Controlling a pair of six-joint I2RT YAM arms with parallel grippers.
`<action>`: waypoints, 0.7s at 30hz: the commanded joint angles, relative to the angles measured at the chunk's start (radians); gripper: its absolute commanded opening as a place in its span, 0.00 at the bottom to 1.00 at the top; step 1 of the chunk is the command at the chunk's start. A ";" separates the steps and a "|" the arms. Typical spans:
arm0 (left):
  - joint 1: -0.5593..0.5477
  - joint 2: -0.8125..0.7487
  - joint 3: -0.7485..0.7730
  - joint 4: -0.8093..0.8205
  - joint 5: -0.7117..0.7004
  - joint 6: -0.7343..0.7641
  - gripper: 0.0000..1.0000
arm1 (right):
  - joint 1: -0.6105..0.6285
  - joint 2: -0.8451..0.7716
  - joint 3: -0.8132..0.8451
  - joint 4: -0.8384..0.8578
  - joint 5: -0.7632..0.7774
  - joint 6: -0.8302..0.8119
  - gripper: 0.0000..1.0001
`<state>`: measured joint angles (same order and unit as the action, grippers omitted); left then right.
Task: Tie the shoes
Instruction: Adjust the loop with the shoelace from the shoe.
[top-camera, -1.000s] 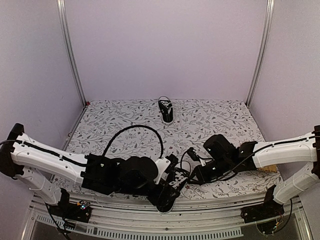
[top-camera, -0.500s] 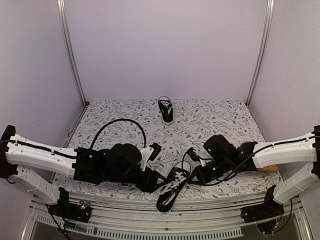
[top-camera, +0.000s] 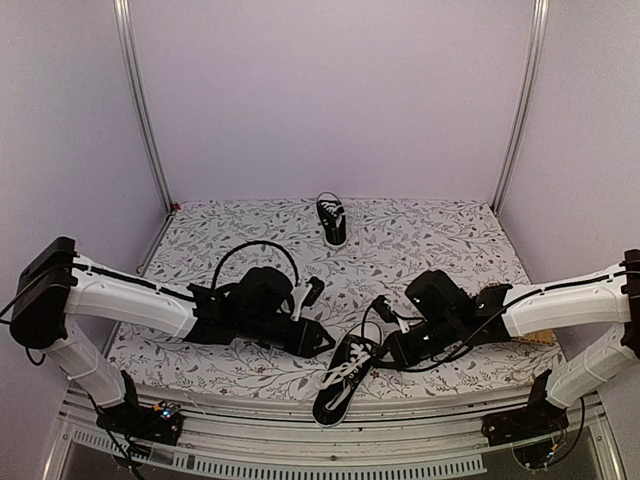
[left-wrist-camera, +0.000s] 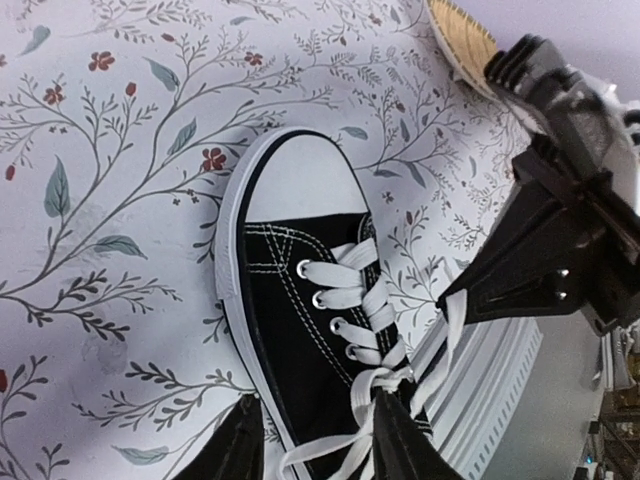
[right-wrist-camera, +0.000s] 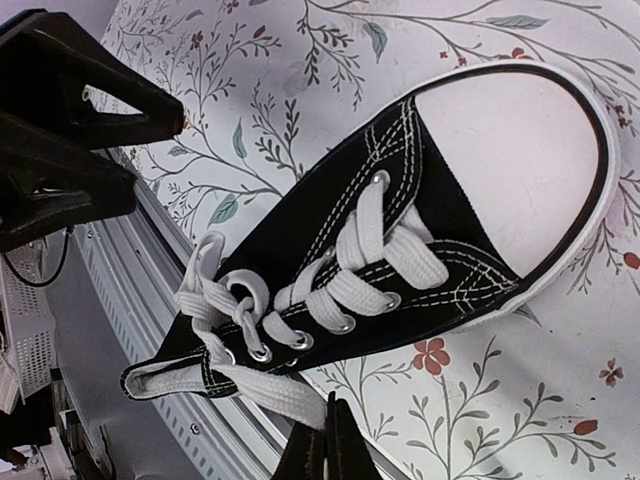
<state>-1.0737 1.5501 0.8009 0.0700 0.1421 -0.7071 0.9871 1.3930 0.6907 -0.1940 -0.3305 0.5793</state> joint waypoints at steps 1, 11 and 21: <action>0.023 0.082 0.048 0.068 0.116 0.028 0.34 | -0.006 0.017 -0.019 0.035 -0.020 -0.006 0.02; 0.018 0.186 0.069 0.151 0.238 0.001 0.26 | -0.006 0.019 -0.043 0.043 -0.026 0.005 0.02; 0.003 0.208 0.047 0.162 0.264 -0.013 0.23 | -0.007 0.020 -0.047 0.050 -0.025 0.007 0.02</action>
<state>-1.0668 1.7393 0.8486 0.1989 0.3798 -0.7105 0.9871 1.4086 0.6586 -0.1711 -0.3508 0.5835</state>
